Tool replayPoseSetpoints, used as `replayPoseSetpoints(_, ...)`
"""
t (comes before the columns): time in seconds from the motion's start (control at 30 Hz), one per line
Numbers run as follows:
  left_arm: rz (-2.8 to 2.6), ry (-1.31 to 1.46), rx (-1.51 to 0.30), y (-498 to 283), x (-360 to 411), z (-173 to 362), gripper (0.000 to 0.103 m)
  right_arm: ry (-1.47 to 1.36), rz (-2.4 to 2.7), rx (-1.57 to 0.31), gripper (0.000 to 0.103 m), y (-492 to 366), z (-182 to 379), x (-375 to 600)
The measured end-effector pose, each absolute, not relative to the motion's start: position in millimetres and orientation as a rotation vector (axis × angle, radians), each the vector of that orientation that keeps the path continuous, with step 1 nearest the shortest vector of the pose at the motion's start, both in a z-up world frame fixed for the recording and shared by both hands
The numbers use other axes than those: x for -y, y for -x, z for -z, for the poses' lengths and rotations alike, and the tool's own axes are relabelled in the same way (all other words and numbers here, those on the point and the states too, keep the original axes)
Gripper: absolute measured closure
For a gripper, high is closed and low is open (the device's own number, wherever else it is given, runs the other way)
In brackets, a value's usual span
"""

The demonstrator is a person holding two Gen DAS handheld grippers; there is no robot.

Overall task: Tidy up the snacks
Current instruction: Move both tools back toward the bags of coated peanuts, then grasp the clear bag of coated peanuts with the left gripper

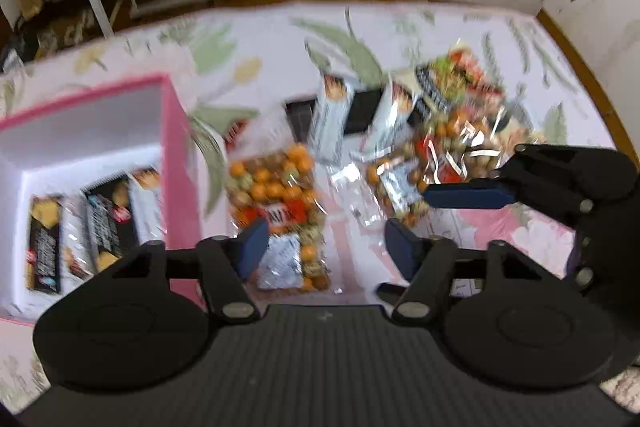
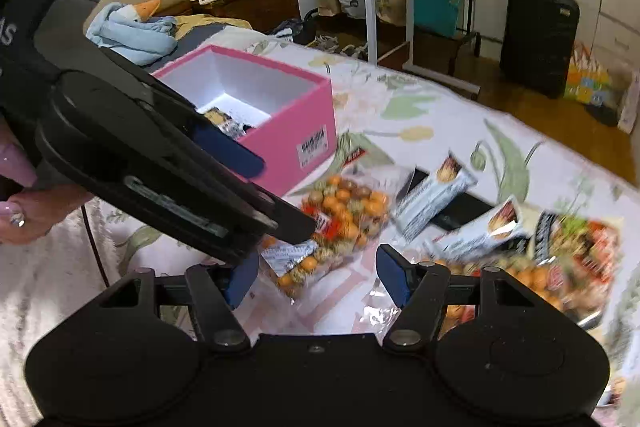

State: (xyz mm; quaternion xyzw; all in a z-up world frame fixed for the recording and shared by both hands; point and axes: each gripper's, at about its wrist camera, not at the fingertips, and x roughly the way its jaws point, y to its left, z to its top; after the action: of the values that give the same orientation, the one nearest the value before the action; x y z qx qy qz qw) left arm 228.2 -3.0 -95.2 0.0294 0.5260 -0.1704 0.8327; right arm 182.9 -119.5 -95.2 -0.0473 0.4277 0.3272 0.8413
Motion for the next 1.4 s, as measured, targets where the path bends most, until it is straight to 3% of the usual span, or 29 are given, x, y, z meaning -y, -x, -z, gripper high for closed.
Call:
replayPoseSetpoints(0.23, 0.269, -0.069, -1.173, -251.3, 11.3, 143.1, 0.047, -0.018, -0.632, -0.98, 0.038, -202.3, 167.1, 101.1)
replayPoseSetpoints(0.43, 0.246, -0.017, -1.192, -260.7, 2.7, 159.9, 0.048, -0.153, -0.654, -1.059, 0.059, -210.0, 185.1, 99.5)
replayPoseSetpoints(0.5, 0.238, 0.012, -1.194, -261.5, 1.5, 163.5, 0.048, -0.172, -0.682, -1.05, 0.081, -208.8, 183.7, 100.0)
replayPoseSetpoints(0.7, 0.231, 0.033, -1.144, -259.1, 0.6, 156.8, 0.047, -0.125, -0.656, -1.079, 0.085, -200.3, 170.6, 101.5)
replayPoseSetpoints(1.07, 0.236, 0.131, -1.267, -252.5, -9.4, 174.3, 0.038, -0.077, -0.642, -1.247, 0.082, -197.8, 162.5, 137.2)
replayPoseSetpoints(1.17, 0.242, 0.163, -1.317, -252.0, -6.1, 187.9, 0.038, -0.048, -0.651, -1.239, 0.075, -200.7, 167.0, 128.9)
replayPoseSetpoints(1.4, 0.273, 0.242, -1.348, -244.7, -3.9, 200.0, 0.037, -0.006, -0.62, -1.19, 0.038, -195.0, 177.9, 104.6)
